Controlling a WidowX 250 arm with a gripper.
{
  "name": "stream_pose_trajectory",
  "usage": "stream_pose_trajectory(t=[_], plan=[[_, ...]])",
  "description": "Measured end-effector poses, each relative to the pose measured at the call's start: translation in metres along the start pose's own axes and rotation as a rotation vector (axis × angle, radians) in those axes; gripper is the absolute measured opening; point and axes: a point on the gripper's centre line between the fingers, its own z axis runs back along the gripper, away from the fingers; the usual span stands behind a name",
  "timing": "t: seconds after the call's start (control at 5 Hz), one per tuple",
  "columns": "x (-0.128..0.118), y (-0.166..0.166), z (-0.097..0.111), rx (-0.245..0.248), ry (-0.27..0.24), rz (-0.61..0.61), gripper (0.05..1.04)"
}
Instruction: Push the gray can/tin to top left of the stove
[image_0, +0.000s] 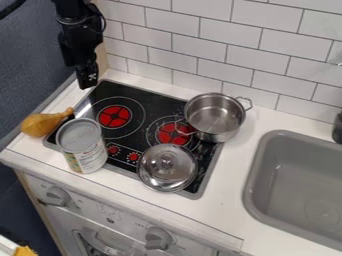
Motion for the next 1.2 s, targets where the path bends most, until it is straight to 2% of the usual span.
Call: stream_pose_trajectory(t=[0.2,0.4,0.6,0.8,1.0,1.2], plan=[[-0.003,-0.008,-0.012,-0.036,0.020,0.004,0.999],[-0.018,-0.017,-0.007,-0.055,0.028,0.060,0.999],[-0.049,-0.021,0.014,-0.038,0.014,0.154,0.999],[-0.072,-0.043,0.032,-0.029,0.009,0.197,0.999],[-0.093,-0.071,0.030,-0.063,0.004,0.235,0.999],[-0.097,-0.098,0.015,-0.100,-0.027,0.247,0.999]])
